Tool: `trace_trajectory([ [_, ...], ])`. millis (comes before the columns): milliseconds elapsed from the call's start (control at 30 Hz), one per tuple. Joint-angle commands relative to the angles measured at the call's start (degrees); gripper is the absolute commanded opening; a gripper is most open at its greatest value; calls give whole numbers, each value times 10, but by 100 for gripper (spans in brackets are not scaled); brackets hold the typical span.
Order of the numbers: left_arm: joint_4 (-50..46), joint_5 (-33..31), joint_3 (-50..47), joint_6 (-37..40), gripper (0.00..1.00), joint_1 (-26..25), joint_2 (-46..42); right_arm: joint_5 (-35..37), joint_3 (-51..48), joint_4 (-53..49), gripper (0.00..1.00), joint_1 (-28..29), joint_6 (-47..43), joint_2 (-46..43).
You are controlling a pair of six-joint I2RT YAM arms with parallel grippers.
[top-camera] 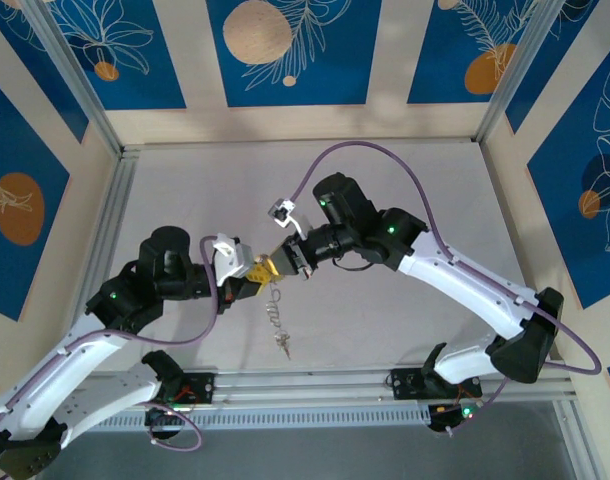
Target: Put the keys on the keyring
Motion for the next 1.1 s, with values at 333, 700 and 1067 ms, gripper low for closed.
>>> trace_trajectory([
  [333, -13, -52, 9, 3, 0, -6, 0, -6, -24, 3, 0, -3, 1, -42],
  [700, 5, -30, 2, 3, 0, -6, -10, 5, -46, 7, 18, -12, 1, -62],
  [1067, 7, 66, -5, 26, 0, -6, -26, -62, -32, -8, 58, -54, -8, -70],
])
